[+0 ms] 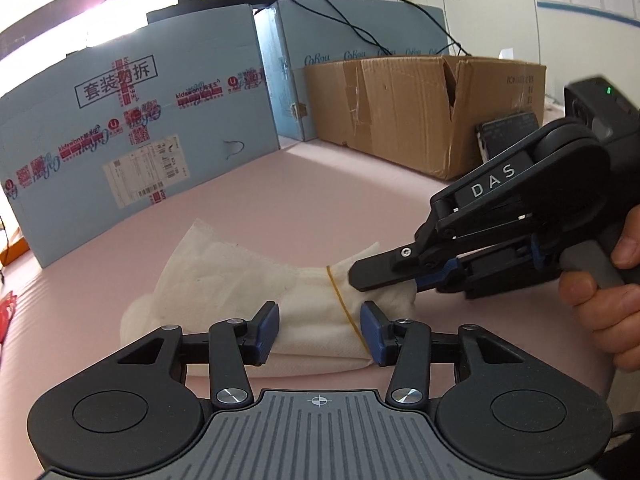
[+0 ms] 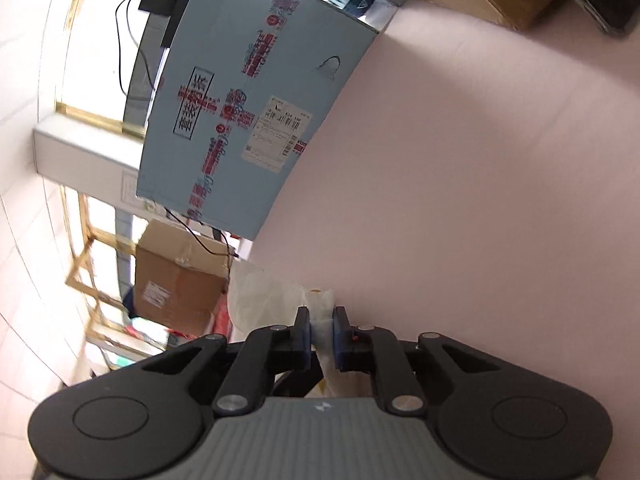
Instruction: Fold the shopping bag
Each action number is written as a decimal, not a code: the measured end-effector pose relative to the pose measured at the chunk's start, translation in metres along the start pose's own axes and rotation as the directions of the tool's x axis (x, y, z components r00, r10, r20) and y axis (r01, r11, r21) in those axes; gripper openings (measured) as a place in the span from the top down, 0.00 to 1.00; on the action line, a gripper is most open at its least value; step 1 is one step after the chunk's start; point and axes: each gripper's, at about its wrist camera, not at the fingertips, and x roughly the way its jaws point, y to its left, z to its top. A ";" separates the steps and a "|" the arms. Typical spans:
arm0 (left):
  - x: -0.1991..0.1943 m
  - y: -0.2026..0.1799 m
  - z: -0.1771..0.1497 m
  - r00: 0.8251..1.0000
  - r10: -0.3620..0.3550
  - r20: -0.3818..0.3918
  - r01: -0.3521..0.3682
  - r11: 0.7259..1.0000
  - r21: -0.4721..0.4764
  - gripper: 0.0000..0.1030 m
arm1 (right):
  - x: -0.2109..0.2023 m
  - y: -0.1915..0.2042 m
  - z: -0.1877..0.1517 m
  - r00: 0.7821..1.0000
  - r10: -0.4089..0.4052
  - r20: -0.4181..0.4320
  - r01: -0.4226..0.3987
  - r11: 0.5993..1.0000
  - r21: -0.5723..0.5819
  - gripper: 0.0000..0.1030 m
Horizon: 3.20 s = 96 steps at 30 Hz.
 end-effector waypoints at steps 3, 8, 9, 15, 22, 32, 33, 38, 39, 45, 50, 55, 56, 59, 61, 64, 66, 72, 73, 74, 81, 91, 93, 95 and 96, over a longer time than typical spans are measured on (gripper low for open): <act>0.000 -0.010 0.003 0.999 0.041 -0.008 -0.040 0.998 0.049 0.56 | 0.000 0.026 0.006 0.995 -0.099 0.018 0.099 0.948 -0.304 0.78; 0.006 -0.030 0.009 0.988 0.150 -0.022 -0.145 0.976 0.160 0.53 | 0.008 0.055 -0.010 0.973 -0.213 0.086 0.215 0.711 -0.670 0.78; 0.009 -0.036 0.011 0.982 0.188 -0.021 -0.180 0.962 0.204 0.52 | 0.009 0.057 -0.015 0.971 -0.223 0.090 0.221 0.677 -0.702 0.82; 0.023 -0.046 0.019 0.947 0.321 -0.025 -0.299 0.904 0.306 0.47 | -0.005 0.041 -0.019 0.986 -0.156 0.057 0.155 0.740 -0.655 0.84; 0.020 -0.041 0.020 0.912 0.405 -0.063 -0.371 0.882 0.291 0.47 | -0.011 0.036 -0.022 0.990 -0.128 0.055 0.132 0.742 -0.658 0.84; 0.016 -0.018 0.000 0.820 0.566 -0.079 -0.524 0.800 0.293 0.37 | -0.009 0.036 -0.024 0.990 -0.129 0.057 0.134 0.734 -0.666 0.83; 0.017 -0.015 -0.001 0.818 0.572 -0.066 -0.529 0.792 0.304 0.37 | -0.009 0.036 -0.024 0.990 -0.129 0.058 0.134 0.733 -0.666 0.84; 0.008 0.000 0.007 0.880 0.472 -0.049 -0.449 0.862 0.237 0.36 | -0.009 0.034 -0.024 0.990 -0.127 0.053 0.131 0.742 -0.657 0.83; 0.003 0.008 0.010 0.909 0.411 -0.066 -0.395 0.902 0.177 0.36 | -0.010 0.034 -0.023 0.991 -0.125 0.050 0.128 0.747 -0.652 0.83; -0.034 0.027 0.025 0.976 0.217 -0.018 -0.216 0.975 0.052 0.32 | -0.009 0.035 -0.023 0.990 -0.130 0.053 0.133 0.749 -0.649 0.82; -0.039 0.002 0.031 0.964 0.264 0.019 -0.260 0.933 0.249 0.32 | -0.007 0.038 -0.025 0.987 -0.147 0.066 0.155 0.744 -0.650 0.82; -0.068 0.019 0.027 0.997 0.072 0.008 -0.071 0.962 0.265 0.30 | -0.004 0.041 -0.027 0.984 -0.162 0.078 0.174 0.752 -0.636 0.81; -0.078 0.022 0.026 0.998 0.039 0.047 -0.049 0.971 0.233 0.29 | -0.004 0.042 -0.028 0.983 -0.166 0.083 0.180 0.749 -0.637 0.80; -0.090 0.027 0.029 0.990 -0.032 0.137 0.014 0.991 0.132 0.25 | -0.001 0.045 -0.030 0.980 -0.176 0.097 0.197 0.748 -0.633 0.78; -0.076 0.025 0.030 0.993 -0.030 0.117 0.022 0.997 0.074 0.25 | -0.002 0.046 -0.030 0.981 -0.175 0.085 0.191 0.776 -0.601 0.77; -0.038 0.011 0.021 0.994 0.111 -0.023 -0.107 0.984 0.139 0.25 | -0.007 0.049 -0.035 0.992 -0.126 0.014 0.108 0.787 -0.608 0.77; -0.026 0.002 0.013 0.982 0.171 -0.083 -0.150 0.965 0.216 0.26 | -0.011 0.051 -0.039 0.995 -0.089 -0.043 0.043 0.779 -0.625 0.76; -0.021 0.000 0.007 0.963 0.256 -0.087 -0.234 0.951 0.203 0.23 | -0.002 0.055 -0.038 0.995 -0.091 -0.040 0.038 0.720 -0.693 0.66; -0.019 0.003 0.007 0.960 0.267 -0.083 -0.249 0.951 0.182 0.23 | 0.000 0.057 -0.043 0.995 -0.088 -0.038 0.033 0.688 -0.725 0.73; -0.017 0.010 0.006 0.960 0.269 -0.080 -0.258 0.957 0.132 0.23 | 0.000 0.060 -0.049 0.996 -0.088 -0.027 0.037 0.655 -0.755 0.75; -0.014 0.061 -0.007 0.960 0.266 -0.088 -0.276 0.949 -0.151 0.23 | -0.006 0.067 -0.072 0.996 -0.083 0.016 0.059 0.550 -0.833 0.76; -0.066 0.074 -0.016 0.995 0.096 0.005 -0.094 0.979 -0.183 0.19 | -0.008 0.058 -0.056 0.997 -0.075 -0.003 0.047 0.653 -0.756 0.65; -0.077 0.086 -0.019 0.992 0.110 0.061 -0.090 0.958 -0.274 0.17 | -0.011 0.054 -0.049 0.998 -0.066 -0.008 0.041 0.700 -0.713 0.58; -0.078 0.103 -0.025 0.986 0.144 0.085 -0.095 0.901 -0.424 0.14 | -0.015 0.050 -0.043 0.999 -0.041 -0.025 0.014 0.740 -0.672 0.53; -0.076 0.106 -0.029 0.984 0.161 0.079 -0.108 0.884 -0.455 0.13 | -0.018 0.049 -0.040 0.999 -0.016 -0.042 -0.016 0.757 -0.654 0.51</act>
